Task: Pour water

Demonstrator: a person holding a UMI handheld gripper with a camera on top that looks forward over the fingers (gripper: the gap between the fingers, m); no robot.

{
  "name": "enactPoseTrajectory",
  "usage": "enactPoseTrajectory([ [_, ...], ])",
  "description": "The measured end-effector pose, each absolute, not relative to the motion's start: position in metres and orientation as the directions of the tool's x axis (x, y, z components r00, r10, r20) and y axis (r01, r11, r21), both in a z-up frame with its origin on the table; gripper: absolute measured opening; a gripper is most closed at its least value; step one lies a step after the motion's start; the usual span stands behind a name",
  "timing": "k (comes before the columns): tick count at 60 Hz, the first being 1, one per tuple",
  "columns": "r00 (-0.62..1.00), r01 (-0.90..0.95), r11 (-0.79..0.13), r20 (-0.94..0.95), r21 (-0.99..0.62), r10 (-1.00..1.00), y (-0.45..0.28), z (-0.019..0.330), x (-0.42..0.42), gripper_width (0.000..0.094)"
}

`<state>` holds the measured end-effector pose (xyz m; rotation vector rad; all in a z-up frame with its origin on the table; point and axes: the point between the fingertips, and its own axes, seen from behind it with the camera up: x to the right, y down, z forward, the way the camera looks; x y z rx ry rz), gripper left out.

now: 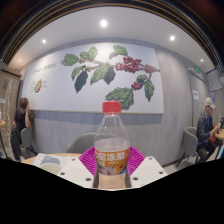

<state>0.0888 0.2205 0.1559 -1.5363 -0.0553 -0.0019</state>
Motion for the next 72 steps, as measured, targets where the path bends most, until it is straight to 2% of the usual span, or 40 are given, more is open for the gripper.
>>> enactPoseTrajectory([
  [4,0.999,0.02,-0.011,0.02,-1.0,0.039,0.222,0.142,0.101,0.0361],
  [5,0.999,0.01,-0.009,0.01,-1.0,0.041,0.215,0.148,0.105,0.0371],
  [6,1.0,-0.005,0.025,-0.004,-1.0,0.03,0.229,0.132,0.091,0.0371],
  [15,0.999,-0.01,0.033,-0.008,-0.999,0.053,0.218,0.142,0.102,0.0373],
  [19,0.999,0.012,0.029,0.013,-1.0,0.05,0.22,0.138,0.1,0.0402],
  [26,0.998,0.039,-0.002,0.039,-0.999,0.045,0.221,0.137,0.094,0.0565],
  [28,0.998,0.05,-0.03,0.049,-0.998,0.048,0.221,0.13,0.093,0.0674],
  [30,0.997,0.059,-0.057,0.056,-0.997,0.056,0.218,0.126,0.091,0.0826],
  [31,0.997,0.059,-0.064,0.055,-0.996,0.057,0.216,0.126,0.091,0.0868],
  [34,0.997,0.055,-0.074,0.05,-0.996,0.062,0.207,0.129,0.1,0.0823],
  [39,0.998,0.048,-0.098,0.045,-0.994,0.042,0.18,0.121,0.105,0.0855],
  [59,0.986,0.009,-0.15,-0.016,-0.989,0.166,0.028,0.101,0.07,0.0851],
  [72,0.954,-0.045,-0.228,-0.109,-0.973,0.281,-0.021,0.086,0.032,0.0849],
])
